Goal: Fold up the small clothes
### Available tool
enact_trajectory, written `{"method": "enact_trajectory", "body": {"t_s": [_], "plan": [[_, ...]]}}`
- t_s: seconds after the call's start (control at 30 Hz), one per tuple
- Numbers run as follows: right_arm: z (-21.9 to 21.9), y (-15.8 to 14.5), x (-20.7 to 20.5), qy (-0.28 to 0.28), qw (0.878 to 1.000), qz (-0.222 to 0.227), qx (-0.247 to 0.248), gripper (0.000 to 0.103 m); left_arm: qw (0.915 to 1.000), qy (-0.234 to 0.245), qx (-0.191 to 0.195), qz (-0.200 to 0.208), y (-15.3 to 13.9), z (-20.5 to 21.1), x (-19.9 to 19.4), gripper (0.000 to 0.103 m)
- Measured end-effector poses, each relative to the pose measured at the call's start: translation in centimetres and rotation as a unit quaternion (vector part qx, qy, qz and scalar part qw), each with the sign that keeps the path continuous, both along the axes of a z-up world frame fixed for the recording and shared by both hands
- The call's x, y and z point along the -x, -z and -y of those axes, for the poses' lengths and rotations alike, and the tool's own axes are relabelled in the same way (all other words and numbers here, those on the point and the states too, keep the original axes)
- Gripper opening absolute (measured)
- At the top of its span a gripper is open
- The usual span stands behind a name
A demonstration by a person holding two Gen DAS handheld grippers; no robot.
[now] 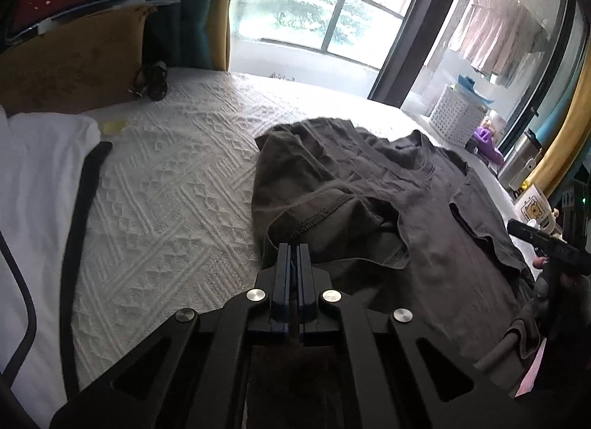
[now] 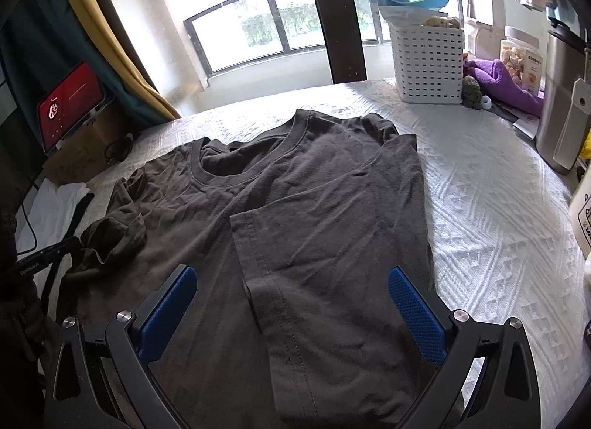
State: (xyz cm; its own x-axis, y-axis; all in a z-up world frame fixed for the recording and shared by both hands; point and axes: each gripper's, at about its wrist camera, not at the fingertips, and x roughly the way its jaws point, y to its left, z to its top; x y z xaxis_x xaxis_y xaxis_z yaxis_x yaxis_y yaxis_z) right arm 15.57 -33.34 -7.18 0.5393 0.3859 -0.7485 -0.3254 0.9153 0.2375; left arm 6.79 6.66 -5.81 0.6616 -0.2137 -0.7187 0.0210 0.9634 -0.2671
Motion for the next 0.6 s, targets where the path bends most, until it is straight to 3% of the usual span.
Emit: {"method": "enact_trajectory", "body": {"t_s": [0.2,0.3,0.37,0.4,0.43,0.6], "plan": [[0.4,-0.1,0.6,0.002,1.000,0.002,-0.001,0.103,0.9998,-0.013,-0.013,-0.008,0.1,-0.6,0.4,0.001],[0.5,0.0,0.8,0.003,1.000,0.000,0.001,0.103,0.9983,-0.049,-0.005,-0.032,1.0,-2.2,0.2,0.003],[0.5,0.2,0.9,0.003,1.000,-0.002,0.004,0.103,0.9971,-0.064,0.008,-0.041,1.5,-3.0,0.3,0.019],[0.5,0.3,0.9,0.003,1.000,-0.003,0.007,0.103,0.9973,-0.062,0.013,-0.037,1.6,-3.2,0.5,0.039],[0.4,0.3,0.9,0.004,1.000,-0.004,0.009,0.103,0.9978,-0.057,0.018,-0.029,1.4,-3.1,0.8,0.053],[0.0,0.2,0.7,0.006,1.000,-0.002,0.017,0.103,0.9995,-0.016,0.024,-0.016,1.3,-2.2,1.0,0.056]]}}
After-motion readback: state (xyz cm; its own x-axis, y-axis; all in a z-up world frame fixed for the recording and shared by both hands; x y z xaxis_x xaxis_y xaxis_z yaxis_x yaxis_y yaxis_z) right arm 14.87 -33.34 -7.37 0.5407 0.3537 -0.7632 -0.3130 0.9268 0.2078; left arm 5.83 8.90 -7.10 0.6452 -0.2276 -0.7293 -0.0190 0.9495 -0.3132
